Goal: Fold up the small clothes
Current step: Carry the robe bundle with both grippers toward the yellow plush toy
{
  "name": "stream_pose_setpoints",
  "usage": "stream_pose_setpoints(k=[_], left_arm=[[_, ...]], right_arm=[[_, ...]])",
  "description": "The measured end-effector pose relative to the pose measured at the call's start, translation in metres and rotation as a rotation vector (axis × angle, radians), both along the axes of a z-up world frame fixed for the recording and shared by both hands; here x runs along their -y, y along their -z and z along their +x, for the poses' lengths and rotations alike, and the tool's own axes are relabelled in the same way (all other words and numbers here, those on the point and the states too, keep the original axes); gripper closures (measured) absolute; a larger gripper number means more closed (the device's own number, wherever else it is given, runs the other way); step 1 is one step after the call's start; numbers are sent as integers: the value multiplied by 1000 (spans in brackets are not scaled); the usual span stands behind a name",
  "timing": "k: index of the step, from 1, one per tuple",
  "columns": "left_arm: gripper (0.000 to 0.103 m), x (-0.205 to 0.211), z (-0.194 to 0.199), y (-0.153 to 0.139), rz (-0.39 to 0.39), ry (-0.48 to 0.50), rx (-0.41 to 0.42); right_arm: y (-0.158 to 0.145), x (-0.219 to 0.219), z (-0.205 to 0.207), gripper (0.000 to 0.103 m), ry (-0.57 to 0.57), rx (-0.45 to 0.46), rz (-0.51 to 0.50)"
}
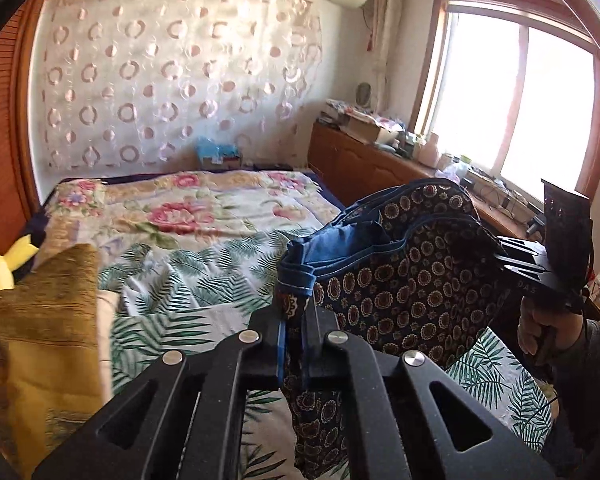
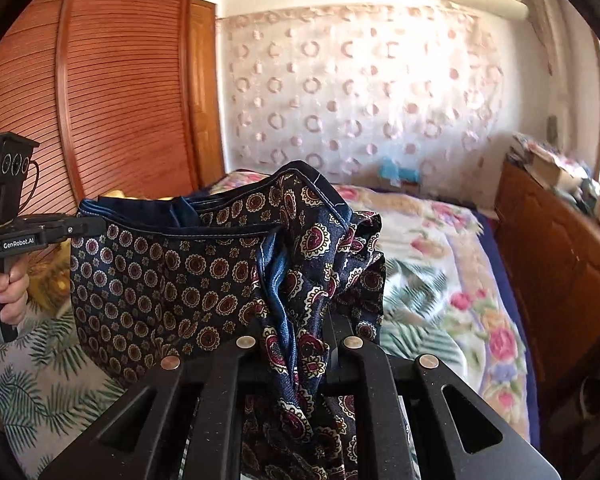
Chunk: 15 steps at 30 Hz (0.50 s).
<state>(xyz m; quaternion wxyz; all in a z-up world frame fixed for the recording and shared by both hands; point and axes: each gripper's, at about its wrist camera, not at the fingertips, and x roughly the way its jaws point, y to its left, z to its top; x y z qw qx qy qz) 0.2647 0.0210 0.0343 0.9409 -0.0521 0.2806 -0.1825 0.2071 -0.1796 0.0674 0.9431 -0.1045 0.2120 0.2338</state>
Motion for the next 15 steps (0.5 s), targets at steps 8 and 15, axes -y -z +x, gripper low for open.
stream_pose_setpoints(k=[8, 15], left_arm=[[97, -68, -39, -16, 12, -141, 66], [97, -133, -77, -10, -29, -305, 99]], right_arm=[[-16, -32, 18, 91, -81, 19, -41], [-39, -98, 51, 91, -205, 60, -146]])
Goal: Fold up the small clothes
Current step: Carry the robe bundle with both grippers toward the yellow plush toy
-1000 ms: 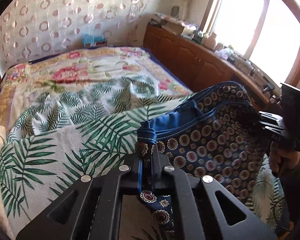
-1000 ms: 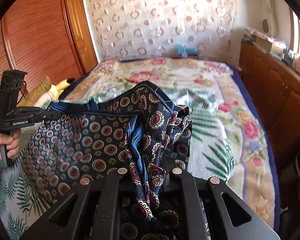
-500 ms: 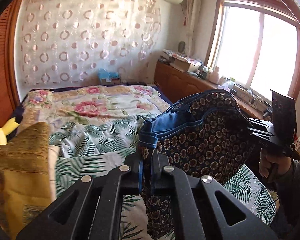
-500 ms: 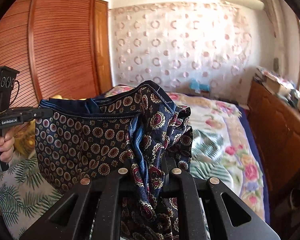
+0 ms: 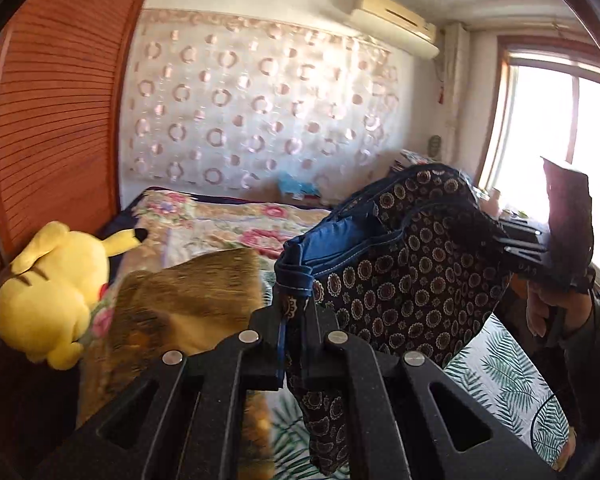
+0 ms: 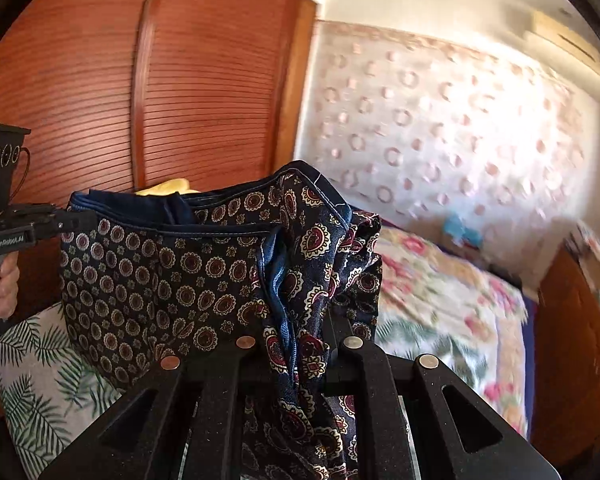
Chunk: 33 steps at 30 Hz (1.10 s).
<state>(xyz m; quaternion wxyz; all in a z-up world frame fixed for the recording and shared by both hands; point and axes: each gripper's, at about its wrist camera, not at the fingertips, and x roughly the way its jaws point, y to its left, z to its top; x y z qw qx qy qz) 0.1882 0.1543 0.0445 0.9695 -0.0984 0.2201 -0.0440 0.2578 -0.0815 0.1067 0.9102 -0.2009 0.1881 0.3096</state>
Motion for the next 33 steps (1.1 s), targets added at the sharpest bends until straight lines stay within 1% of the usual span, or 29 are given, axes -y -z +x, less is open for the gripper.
stream_pose_setpoints(k=[5, 6, 9, 11, 13, 15, 19, 21, 22, 25, 26, 28, 30, 33], left_arm=[[97, -36, -18, 13, -47, -99, 11], [97, -43, -22, 17, -55, -119, 10], [97, -60, -32, 32, -68, -168, -6], [97, -67, -37, 48, -60, -195, -36], [97, -71, -38, 61, -37, -203, -64], [97, -78, -40, 75, -42, -224, -97], [97, -89, -41, 88, -60, -247, -124], [97, -92, -45, 93, -62, -259, -131], [97, -90, -48, 94, -65, -262, -135], [97, -91, -49, 101, -65, -272, -150], [97, -91, -50, 102, -62, -275, -155], [97, -89, -49, 102, -59, -280, -164], [97, -91, -49, 104, -59, -293, -169], [97, -93, -48, 105, -65, -307, -178]], right_arm=[[-12, -51, 31, 91, -104, 33, -61], [-12, -59, 37, 91, -156, 43, -66], [-5, -91, 63, 91, -219, 53, -129], [2, -114, 77, 91, -239, 62, -168], [10, -127, 89, 91, -240, 74, -198], [19, -146, 98, 91, -252, 67, -219], [26, -183, 101, 91, -279, 89, -244], [27, -194, 111, 87, -265, 91, -247], [23, -190, 112, 84, -257, 85, -247], [12, -190, 120, 62, -222, 70, -204], [10, -188, 108, 55, -210, 78, -186], [2, -173, 100, 49, -193, 74, -126], [-1, -163, 102, 49, -207, 30, -89], [11, -150, 105, 49, -201, -22, -106]])
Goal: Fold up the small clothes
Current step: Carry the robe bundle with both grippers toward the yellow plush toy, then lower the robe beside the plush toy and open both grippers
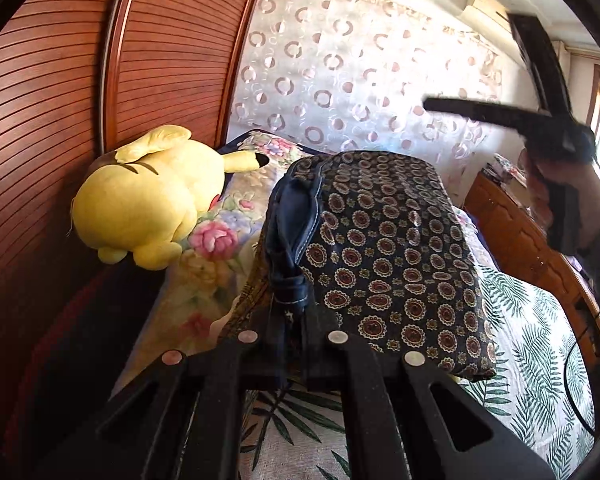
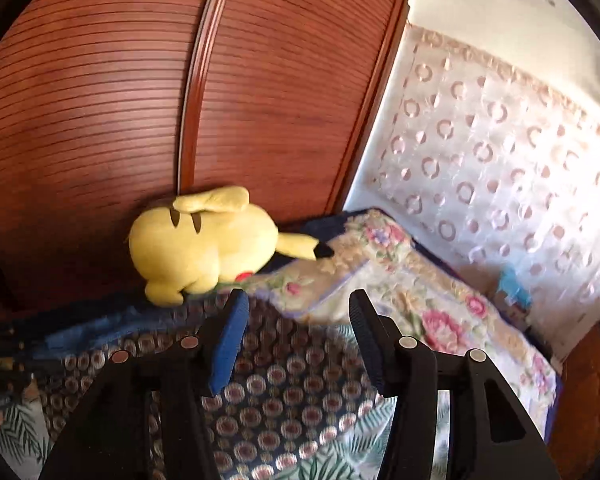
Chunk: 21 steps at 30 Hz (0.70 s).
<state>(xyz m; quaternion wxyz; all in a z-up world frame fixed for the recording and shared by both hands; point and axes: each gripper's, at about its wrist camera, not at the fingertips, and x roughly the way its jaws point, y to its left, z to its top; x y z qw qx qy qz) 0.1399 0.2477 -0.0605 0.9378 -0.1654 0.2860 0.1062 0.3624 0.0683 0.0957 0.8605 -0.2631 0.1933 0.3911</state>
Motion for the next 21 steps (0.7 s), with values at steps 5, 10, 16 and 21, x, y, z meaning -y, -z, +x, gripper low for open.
stream_pose_setpoints(k=[5, 10, 16, 21], left_arm=[[89, 6, 3, -4, 52, -10, -29], [65, 5, -2, -9, 82, -14, -25], [19, 13, -13, -25, 85, 28, 3], [19, 31, -21, -39, 121, 58, 19]], right_arm=[[21, 12, 11, 49, 4, -136, 7], [41, 24, 17, 49, -5, -248, 39], [62, 37, 16, 49, 31, -291, 51], [48, 58, 0, 49, 54, -277, 105]])
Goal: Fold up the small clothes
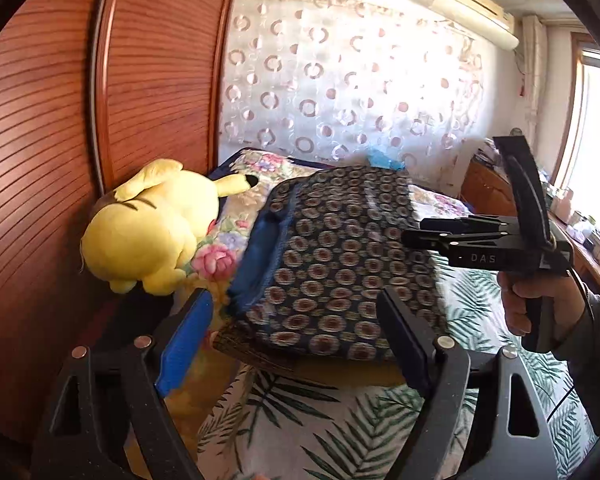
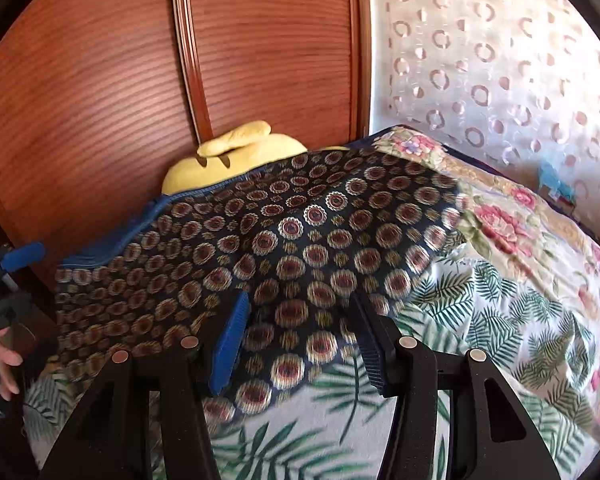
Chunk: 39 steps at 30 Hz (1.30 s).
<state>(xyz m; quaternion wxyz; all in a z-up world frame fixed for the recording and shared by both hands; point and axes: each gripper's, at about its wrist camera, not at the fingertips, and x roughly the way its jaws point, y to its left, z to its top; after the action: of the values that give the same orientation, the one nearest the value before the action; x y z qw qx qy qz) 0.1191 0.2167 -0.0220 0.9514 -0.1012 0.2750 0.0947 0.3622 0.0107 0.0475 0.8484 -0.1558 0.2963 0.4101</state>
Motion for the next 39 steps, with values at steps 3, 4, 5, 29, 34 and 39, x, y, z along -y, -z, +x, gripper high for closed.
stream_pose_setpoints(k=[3, 4, 5, 29, 34, 39], left_arm=[[19, 17, -4, -7, 30, 11, 8], [19, 21, -5, -9, 32, 20, 13], [19, 28, -7, -11, 29, 36, 21], [19, 181, -38, -62, 74, 303, 119], [19, 200, -41, -69, 102, 298, 118], [19, 215, -42, -81, 113, 307, 128]], right_arm=[[-11, 21, -21, 49, 17, 35, 16], [-12, 29, -28, 49, 29, 44, 26], [-15, 38, -37, 49, 43, 51, 37], [-46, 202, -247, 17, 440, 238, 228], [-44, 201, -275, 17, 494, 261, 260], [-40, 198, -295, 17, 531, 288, 284]])
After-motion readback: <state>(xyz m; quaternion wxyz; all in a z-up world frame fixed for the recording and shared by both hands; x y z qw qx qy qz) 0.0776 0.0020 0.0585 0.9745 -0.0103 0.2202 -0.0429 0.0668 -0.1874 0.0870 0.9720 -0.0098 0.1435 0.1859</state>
